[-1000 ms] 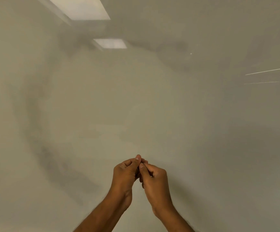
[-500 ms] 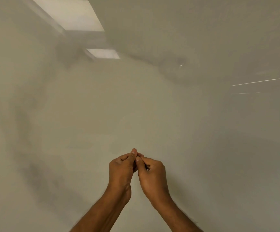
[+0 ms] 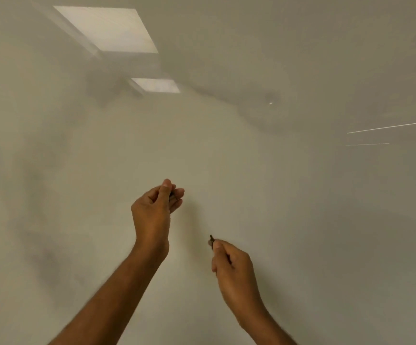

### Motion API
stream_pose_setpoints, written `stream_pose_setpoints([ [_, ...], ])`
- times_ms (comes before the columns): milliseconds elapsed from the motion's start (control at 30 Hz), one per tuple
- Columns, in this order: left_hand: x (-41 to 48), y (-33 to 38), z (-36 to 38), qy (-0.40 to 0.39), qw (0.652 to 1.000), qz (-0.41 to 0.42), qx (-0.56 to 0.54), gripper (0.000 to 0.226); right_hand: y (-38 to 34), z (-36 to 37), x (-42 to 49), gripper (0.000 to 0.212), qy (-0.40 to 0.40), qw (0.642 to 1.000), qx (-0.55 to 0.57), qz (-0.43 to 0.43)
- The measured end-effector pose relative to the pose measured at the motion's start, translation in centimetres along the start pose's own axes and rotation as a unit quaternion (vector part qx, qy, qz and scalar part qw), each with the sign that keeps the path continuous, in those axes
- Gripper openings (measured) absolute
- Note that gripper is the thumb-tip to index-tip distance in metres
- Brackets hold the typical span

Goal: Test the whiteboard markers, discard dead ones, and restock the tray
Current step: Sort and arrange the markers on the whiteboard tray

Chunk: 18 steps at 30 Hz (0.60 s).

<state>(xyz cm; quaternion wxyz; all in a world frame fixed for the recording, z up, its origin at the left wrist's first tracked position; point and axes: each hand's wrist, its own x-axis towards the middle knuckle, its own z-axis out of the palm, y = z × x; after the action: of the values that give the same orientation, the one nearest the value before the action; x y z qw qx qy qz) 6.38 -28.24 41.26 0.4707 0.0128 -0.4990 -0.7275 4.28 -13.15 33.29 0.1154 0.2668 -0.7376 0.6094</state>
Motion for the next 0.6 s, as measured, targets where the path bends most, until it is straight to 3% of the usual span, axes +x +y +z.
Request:
stream_pose_setpoints([
  [100,0.2,-1.3,-0.3,-0.009,0.985,0.122,0.124,0.03,-2.3,-1.5,1.2,0.025,-0.046,0.995,0.084,0.042],
  [167,0.0,-2.2,-0.5,-0.015,0.961,0.194,0.196,0.029,-3.3,-2.2,1.9,0.035,-0.025,0.991,0.131,0.015],
  [267,0.5,-3.2,-0.7,-0.038,0.936,0.246,0.249,0.031,-4.2,-3.7,2.9,0.023,0.024,0.97,0.241,-0.003],
  [300,0.9,-3.5,-0.8,-0.048,0.927,0.259,0.267,0.035,-4.4,-4.2,3.3,0.023,0.012,0.947,0.321,0.02],
  [367,2.0,-3.9,-0.9,-0.063,0.909,0.279,0.303,0.042,-4.7,-5.1,4.2,0.031,-0.037,0.866,0.494,0.076],
  [433,3.0,-4.5,-1.1,-0.07,0.893,0.292,0.335,0.046,-5.0,-5.8,4.9,0.037,-0.074,0.814,0.571,0.079],
  [500,4.1,-5.2,-1.3,-0.073,0.874,0.31,0.367,0.048,-5.3,-5.9,5.6,0.04,-0.082,0.833,0.545,0.034],
  [600,5.2,-5.9,-1.2,-0.085,0.845,0.35,0.395,0.045,-5.9,-5.4,6.6,0.027,-0.024,0.924,0.378,-0.051],
])
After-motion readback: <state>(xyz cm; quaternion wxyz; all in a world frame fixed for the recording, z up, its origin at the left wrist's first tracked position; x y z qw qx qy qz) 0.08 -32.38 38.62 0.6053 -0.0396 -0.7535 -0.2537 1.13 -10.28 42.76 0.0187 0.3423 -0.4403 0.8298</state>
